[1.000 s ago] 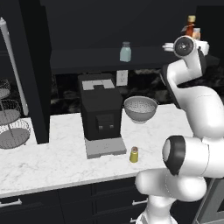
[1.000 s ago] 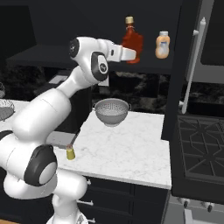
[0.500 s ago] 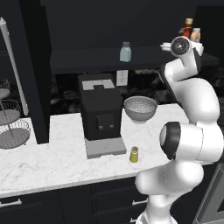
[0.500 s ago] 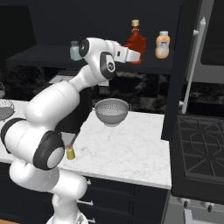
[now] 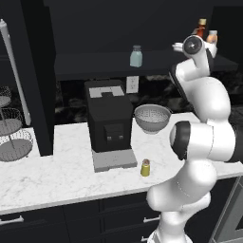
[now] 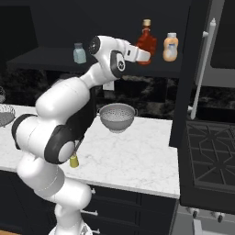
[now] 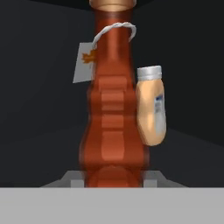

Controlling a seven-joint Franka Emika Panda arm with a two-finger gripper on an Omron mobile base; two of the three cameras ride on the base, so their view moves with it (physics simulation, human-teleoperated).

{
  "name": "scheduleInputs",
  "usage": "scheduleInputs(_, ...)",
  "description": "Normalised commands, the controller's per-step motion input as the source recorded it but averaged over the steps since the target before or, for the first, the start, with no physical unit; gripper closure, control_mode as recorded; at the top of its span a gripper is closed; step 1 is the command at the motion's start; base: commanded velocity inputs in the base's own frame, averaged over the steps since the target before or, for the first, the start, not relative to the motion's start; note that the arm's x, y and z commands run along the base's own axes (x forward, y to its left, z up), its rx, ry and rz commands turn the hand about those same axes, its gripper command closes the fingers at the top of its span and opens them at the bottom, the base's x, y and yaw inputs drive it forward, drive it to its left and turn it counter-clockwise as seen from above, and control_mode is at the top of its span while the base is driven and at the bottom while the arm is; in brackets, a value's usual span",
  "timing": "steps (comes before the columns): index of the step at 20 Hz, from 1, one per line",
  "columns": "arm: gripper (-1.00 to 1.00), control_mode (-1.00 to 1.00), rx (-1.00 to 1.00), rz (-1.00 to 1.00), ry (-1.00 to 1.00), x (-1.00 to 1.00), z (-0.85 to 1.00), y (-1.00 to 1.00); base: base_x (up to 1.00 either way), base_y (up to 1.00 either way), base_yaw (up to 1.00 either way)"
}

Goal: Put the shaker and condiment bottle from the counter next to their counterparts in the cabinet.

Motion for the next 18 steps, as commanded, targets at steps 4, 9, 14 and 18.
scheduleInputs(4,1.0,-1.0,0.01,0.0,-0.02,0.35,-0.21,-0.14,0.0,0.0,0.0)
scheduleInputs(9,1.0,-1.0,0.0,0.0,-0.04,0.29,-0.24,-0.17,0.0,0.0,0.0)
scheduleInputs(14,1.0,-1.0,0.02,0.0,-0.09,0.2,-0.25,-0.19,0.0,0.0,0.0)
scheduleInputs(18,1.0,-1.0,0.03,0.0,-0.14,0.11,-0.31,-0.2,0.0,0.0,0.0)
